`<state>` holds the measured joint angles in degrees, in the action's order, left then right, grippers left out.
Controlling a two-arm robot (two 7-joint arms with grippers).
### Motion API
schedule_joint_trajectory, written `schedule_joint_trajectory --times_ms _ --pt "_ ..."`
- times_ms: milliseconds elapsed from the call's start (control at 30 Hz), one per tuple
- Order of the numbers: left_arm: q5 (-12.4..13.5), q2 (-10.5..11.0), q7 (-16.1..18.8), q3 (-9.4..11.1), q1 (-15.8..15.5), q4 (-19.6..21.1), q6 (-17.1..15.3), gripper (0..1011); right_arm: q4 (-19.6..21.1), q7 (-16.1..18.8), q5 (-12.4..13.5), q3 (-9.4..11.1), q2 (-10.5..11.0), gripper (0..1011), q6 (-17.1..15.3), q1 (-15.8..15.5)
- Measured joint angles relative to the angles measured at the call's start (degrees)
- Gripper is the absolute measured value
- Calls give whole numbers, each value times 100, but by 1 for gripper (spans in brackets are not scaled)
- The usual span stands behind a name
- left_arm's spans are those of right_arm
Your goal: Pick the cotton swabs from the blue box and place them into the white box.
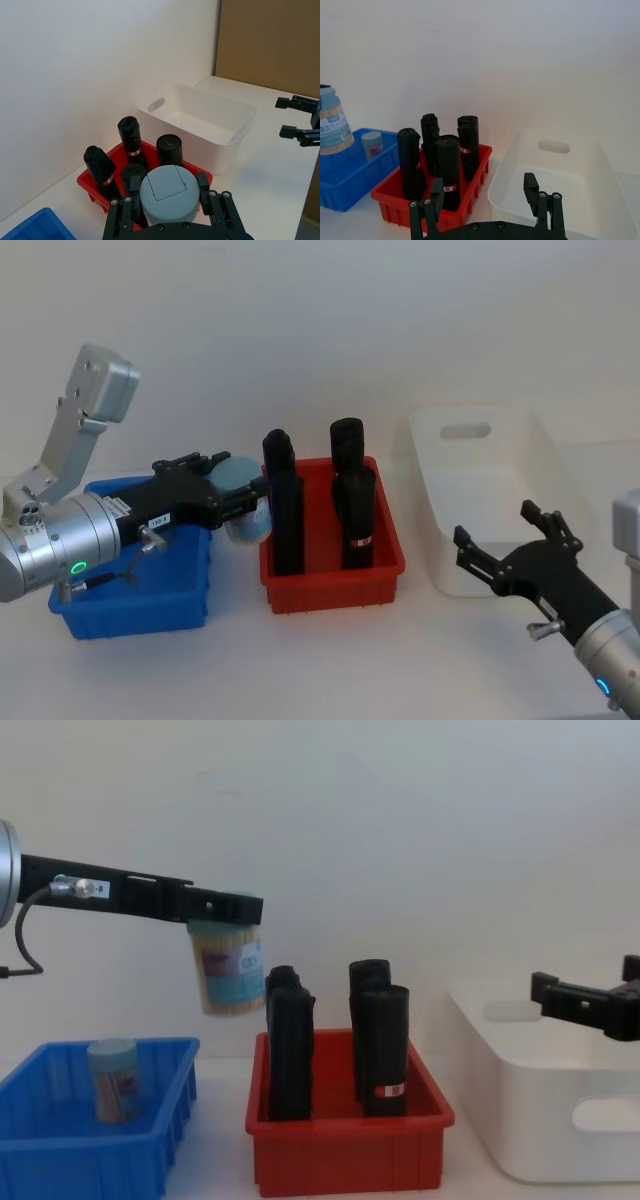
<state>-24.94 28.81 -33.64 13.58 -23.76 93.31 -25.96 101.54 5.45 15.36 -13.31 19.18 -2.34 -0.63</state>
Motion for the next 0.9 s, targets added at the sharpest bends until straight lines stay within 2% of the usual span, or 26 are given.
schedule_joint_trajectory --times_ms 467,600,767,833,900 --pt "-22 8 -134 10 -17 63 -59 670 62 726 -416 -176 -94 1002 -225 187" --pt "-25 10 -154 12 -19 75 -67 671 56 991 -572 -252 -156 1002 -311 294" --pt "-28 13 -170 13 -21 82 -72 670 -61 1498 -828 -382 -309 1002 -481 537" --pt "-29 13 -172 13 -22 84 -73 671 -81 1535 -847 -399 -333 1002 -494 573" --pt "-30 14 -176 13 -23 86 -75 671 -167 1736 -939 -454 -416 1002 -567 702"
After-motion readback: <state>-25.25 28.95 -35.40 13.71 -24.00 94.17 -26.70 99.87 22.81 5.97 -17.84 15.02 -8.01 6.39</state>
